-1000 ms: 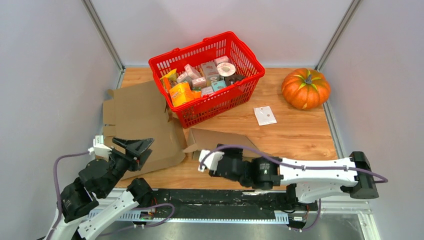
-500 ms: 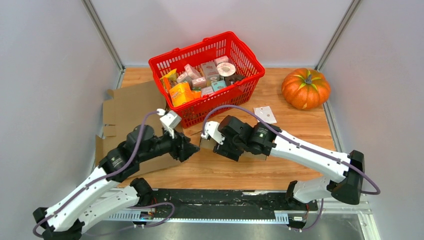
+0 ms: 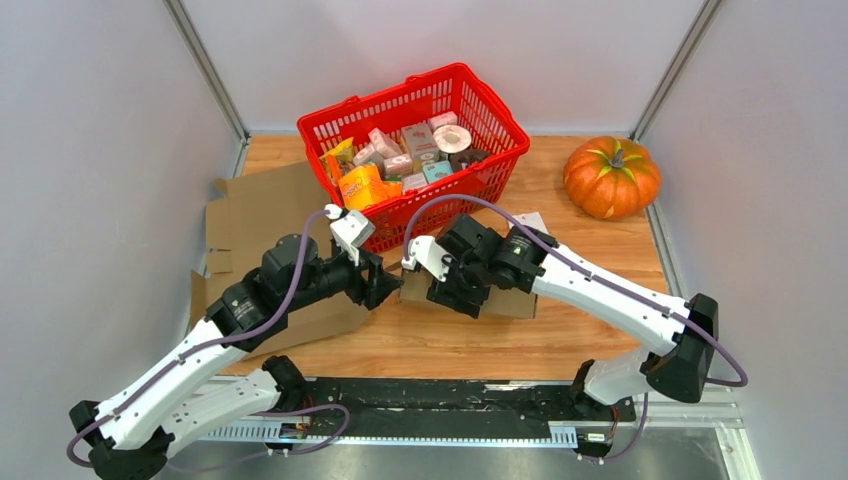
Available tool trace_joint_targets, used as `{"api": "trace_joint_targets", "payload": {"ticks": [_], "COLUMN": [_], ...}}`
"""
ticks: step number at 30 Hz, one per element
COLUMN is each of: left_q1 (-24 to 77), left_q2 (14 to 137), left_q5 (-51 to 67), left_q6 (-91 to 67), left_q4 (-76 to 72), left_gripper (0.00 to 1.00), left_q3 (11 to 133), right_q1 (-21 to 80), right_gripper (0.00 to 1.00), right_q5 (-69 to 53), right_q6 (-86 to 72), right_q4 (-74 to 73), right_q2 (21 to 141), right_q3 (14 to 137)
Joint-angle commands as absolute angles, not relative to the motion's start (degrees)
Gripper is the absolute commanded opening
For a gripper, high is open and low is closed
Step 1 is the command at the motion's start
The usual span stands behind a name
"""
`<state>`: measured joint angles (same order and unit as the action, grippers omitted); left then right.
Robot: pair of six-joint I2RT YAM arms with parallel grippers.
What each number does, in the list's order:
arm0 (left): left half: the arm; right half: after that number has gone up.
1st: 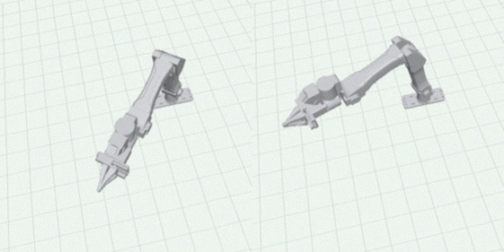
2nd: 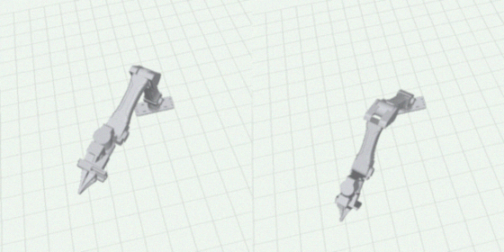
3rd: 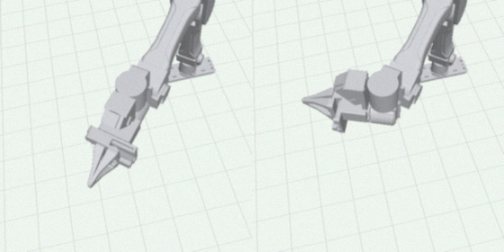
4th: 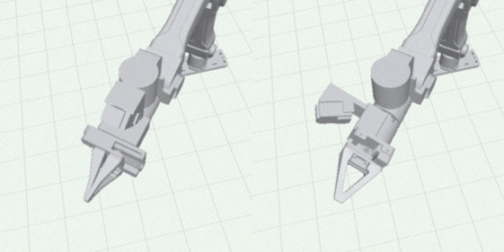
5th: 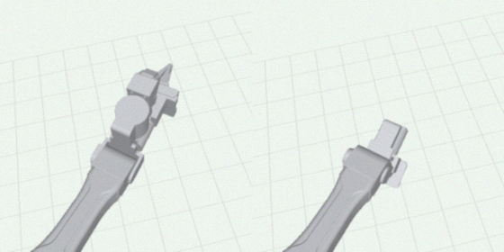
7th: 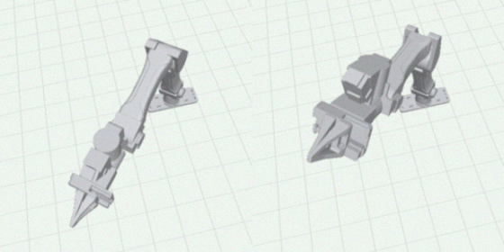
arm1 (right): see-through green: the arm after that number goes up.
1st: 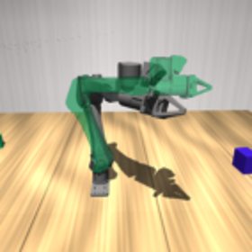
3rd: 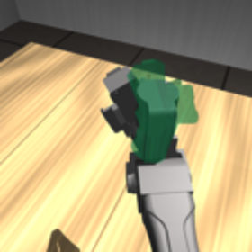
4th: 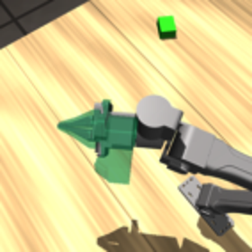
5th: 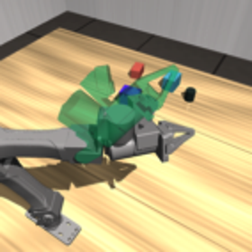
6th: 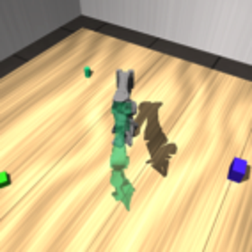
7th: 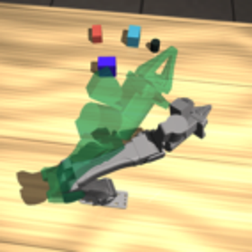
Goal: Fold the paper box
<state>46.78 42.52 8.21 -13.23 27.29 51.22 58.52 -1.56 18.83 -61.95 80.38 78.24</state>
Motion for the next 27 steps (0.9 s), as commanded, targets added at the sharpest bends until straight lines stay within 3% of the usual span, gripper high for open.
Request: {"api": "trace_joint_targets", "payload": {"ticks": [1, 5, 11, 23, 27], "left_q1": [46.7, 45.9, 45.7, 45.5, 45.5], "left_q2": [40.2, 44.5, 49.1, 54.7, 56.0], "left_q5": [4.1, 3.4, 8.3, 4.0, 3.4], "left_q6": [-13.0, -12.7, -12.9, -11.8, -12.7], "left_q4": [25.0, 28.7, 27.6, 31.4, 33.4], "left_gripper": [0.77, 0.77, 0.67, 0.38, 0.17], "left_q3": [53.6, 56.4, 55.6, 58.3, 59.9], "right_q1": [58.5, 57.8, 56.3, 55.5, 55.5], "right_gripper": [0.44, 0.44, 0.45, 0.46, 0.47], "right_q5": [-12.7, -13.9, -15.4, -14.7, -13.5], "right_q6": [14.8, 15.4, 16.3, 16.9, 16.8], "right_q4": [-64.8, -65.0, -64.4, -64.0, -63.6], "right_q2": [82.7, 83.4, 84.3, 85.6, 85.8], "right_q3": [78.8, 79.5, 80.2, 80.9, 80.9]}}
